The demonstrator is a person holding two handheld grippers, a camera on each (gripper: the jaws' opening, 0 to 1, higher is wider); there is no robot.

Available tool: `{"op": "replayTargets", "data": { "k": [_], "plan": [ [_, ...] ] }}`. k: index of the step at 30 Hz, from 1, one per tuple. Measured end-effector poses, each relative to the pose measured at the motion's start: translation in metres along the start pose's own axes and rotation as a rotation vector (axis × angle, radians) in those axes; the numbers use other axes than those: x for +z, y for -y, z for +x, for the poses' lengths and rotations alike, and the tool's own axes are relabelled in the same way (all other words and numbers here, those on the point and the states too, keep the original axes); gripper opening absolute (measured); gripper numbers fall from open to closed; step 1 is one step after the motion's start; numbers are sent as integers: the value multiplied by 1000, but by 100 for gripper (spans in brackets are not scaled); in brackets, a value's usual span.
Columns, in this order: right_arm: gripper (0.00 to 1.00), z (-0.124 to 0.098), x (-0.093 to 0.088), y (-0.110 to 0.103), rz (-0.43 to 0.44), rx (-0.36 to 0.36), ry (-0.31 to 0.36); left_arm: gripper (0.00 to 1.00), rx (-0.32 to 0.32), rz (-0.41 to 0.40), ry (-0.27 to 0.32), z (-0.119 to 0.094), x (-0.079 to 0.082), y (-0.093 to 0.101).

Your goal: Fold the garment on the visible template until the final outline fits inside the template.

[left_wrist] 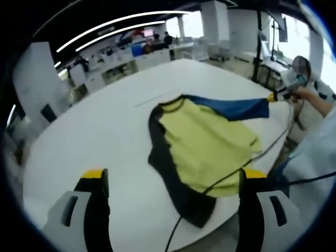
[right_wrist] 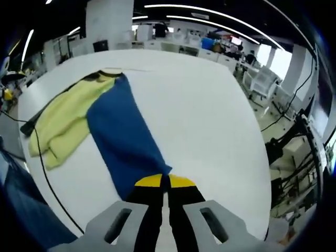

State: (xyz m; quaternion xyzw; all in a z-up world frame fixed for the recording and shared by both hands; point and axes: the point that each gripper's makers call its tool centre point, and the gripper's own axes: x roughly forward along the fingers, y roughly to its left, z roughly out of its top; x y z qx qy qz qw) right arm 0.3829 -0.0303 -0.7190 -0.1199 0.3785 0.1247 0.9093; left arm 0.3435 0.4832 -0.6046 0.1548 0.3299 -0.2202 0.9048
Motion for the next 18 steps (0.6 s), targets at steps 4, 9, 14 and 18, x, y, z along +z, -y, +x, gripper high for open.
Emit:
{"op": "replayTargets", "data": {
  "k": [4, 9, 14, 18],
  "plan": [
    [3, 3, 1, 7, 9, -8, -1, 99, 13, -12, -3, 0, -1, -1],
    [3, 5, 2, 12, 12, -14, -6, 99, 26, -20, -7, 0, -3, -1],
    [3, 14, 2, 28, 21, -19, -5, 99, 41, -26, -13, -2, -4, -2],
    [3, 21, 3, 35, 16, -21, -12, 99, 54, -35, -15, -4, -4, -2]
  ]
}}
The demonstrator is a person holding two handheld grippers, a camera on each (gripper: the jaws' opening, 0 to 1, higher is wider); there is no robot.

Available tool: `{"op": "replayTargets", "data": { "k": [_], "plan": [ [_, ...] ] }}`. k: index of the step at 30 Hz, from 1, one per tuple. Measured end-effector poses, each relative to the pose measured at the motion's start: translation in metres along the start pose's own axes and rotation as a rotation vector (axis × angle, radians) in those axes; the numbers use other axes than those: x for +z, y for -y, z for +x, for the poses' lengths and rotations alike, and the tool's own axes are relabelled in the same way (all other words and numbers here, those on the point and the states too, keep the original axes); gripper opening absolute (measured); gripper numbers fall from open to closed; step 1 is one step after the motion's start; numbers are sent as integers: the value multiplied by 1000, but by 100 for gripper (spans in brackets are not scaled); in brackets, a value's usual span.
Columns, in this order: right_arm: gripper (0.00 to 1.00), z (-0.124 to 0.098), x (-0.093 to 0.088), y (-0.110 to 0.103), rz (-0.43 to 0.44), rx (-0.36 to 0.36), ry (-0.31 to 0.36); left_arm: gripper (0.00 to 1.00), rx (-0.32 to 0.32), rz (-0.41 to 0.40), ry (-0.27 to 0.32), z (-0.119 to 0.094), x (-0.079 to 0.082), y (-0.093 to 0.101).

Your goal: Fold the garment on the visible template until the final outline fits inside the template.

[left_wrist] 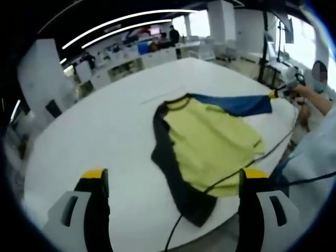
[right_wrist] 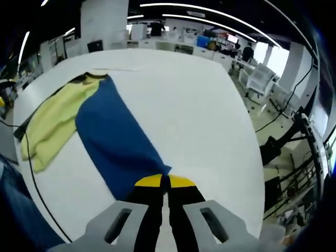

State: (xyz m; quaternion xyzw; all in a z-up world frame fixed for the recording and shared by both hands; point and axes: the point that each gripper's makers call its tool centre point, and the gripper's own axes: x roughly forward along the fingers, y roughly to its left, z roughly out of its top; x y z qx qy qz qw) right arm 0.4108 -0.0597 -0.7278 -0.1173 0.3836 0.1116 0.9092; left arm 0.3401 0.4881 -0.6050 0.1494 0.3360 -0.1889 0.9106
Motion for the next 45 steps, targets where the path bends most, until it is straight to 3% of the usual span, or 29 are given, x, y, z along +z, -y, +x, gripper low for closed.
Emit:
{"op": "replayTargets", "data": {
  "k": [24, 45],
  "plan": [
    [3, 43, 6, 47, -3, -7, -41, 99, 62, -42, -22, -10, -5, -4],
    [3, 57, 12, 70, -20, -15, -62, 98, 108, -81, -37, -26, -15, 0]
  ]
}}
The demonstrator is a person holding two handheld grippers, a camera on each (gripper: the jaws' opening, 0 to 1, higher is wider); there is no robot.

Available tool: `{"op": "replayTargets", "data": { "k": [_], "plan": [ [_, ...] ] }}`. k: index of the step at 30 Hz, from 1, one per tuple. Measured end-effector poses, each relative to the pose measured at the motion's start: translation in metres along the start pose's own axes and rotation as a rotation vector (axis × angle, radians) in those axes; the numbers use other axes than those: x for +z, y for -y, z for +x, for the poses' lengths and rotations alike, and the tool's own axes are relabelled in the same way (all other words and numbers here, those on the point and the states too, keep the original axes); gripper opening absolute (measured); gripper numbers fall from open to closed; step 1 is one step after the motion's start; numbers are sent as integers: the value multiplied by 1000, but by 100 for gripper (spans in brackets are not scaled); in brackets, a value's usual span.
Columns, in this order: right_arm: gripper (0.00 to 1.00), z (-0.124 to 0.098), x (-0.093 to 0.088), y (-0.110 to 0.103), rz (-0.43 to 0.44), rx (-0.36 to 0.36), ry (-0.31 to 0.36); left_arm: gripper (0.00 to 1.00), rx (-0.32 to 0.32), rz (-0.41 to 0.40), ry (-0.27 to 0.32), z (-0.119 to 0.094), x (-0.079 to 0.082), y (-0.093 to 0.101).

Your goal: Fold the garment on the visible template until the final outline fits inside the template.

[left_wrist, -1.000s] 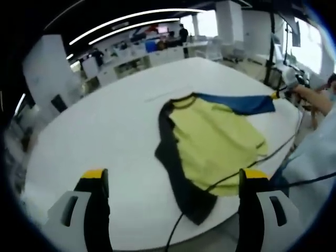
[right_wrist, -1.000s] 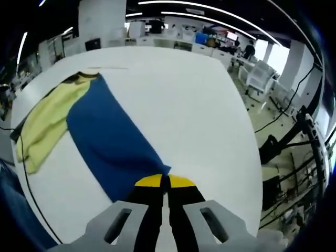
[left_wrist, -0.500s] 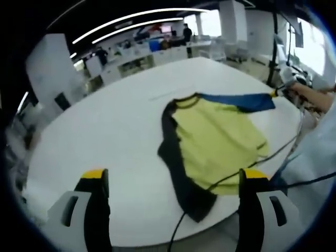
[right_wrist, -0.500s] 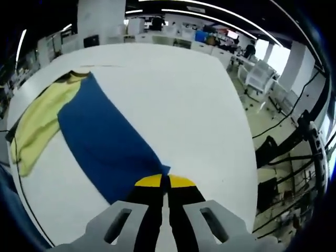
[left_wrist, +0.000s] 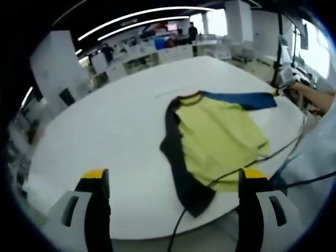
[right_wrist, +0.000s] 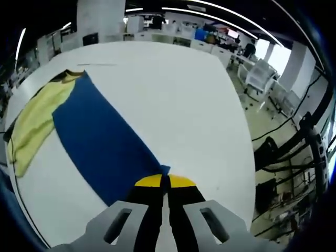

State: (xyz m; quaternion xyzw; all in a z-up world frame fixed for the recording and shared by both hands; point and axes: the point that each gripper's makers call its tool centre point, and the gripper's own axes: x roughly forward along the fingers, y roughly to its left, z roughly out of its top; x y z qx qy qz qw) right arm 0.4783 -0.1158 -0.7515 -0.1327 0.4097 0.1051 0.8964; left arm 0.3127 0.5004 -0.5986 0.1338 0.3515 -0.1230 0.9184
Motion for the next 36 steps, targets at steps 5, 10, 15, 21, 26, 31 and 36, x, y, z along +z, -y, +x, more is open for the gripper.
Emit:
{"op": "replayTargets", "data": {
  "k": [5, 10, 15, 21, 26, 31, 36],
  "plan": [
    [3, 4, 5, 4, -12, -3, 3, 99, 22, -17, 2, -3, -2, -1],
    [3, 9, 9, 10, -12, 4, -2, 99, 30, -29, 2, -6, -5, 1],
    [3, 13, 8, 11, -13, 5, -7, 99, 45, -50, -6, -7, -9, 3],
    [3, 20, 8, 16, -19, 8, -14, 99, 62, -67, -12, -9, -12, 6],
    [3, 23, 8, 19, -9, 8, -15, 99, 70, -75, -21, -12, -15, 8],
    [3, 27, 2, 19, -2, 3, -16, 99, 82, -93, -24, -16, -19, 9],
    [3, 28, 2, 20, 20, 10, -12, 99, 96, -104, -27, -20, -22, 8]
  ]
}}
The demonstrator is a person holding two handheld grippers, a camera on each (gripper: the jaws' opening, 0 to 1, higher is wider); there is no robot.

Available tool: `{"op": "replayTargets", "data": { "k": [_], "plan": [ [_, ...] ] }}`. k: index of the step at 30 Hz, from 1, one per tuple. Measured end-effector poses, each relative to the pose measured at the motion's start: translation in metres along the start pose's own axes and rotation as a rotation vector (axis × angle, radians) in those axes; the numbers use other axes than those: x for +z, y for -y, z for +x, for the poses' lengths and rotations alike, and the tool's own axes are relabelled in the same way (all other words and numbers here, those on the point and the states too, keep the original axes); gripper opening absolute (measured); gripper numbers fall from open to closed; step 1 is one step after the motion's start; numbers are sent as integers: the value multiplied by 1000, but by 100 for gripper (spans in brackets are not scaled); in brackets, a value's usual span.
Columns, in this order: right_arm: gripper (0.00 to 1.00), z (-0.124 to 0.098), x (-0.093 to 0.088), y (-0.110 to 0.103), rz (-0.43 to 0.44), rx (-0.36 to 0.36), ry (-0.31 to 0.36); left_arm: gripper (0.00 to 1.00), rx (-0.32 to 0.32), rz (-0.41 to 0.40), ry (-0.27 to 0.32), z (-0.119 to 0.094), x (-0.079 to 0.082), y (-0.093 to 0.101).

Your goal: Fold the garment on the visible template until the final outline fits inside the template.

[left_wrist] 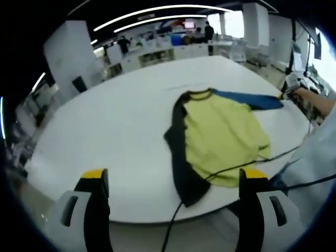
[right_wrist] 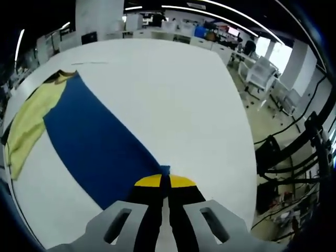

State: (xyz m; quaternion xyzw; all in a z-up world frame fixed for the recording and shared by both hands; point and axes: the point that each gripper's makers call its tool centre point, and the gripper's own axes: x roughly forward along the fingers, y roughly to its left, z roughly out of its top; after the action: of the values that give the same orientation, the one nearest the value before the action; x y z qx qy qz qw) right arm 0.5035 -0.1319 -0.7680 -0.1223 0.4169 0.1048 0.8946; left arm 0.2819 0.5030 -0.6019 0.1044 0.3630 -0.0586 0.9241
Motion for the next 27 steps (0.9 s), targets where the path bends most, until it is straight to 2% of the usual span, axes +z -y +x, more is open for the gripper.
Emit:
{"op": "replayTargets", "data": {
  "k": [8, 15, 21, 27],
  "plan": [
    [4, -2, 2, -3, -8, -9, 9, 99, 6, -11, 4, -5, -4, 0],
    [11, -5, 3, -1, -20, -28, 12, 99, 8, -14, 7, -9, -7, -1],
    [15, -9, 10, -12, 82, 15, 67, 99, 1, -13, 3, -10, -10, -2],
    [17, -17, 11, -14, 55, -5, 74, 99, 0, 0, 10, -12, -7, -8]
  ]
}}
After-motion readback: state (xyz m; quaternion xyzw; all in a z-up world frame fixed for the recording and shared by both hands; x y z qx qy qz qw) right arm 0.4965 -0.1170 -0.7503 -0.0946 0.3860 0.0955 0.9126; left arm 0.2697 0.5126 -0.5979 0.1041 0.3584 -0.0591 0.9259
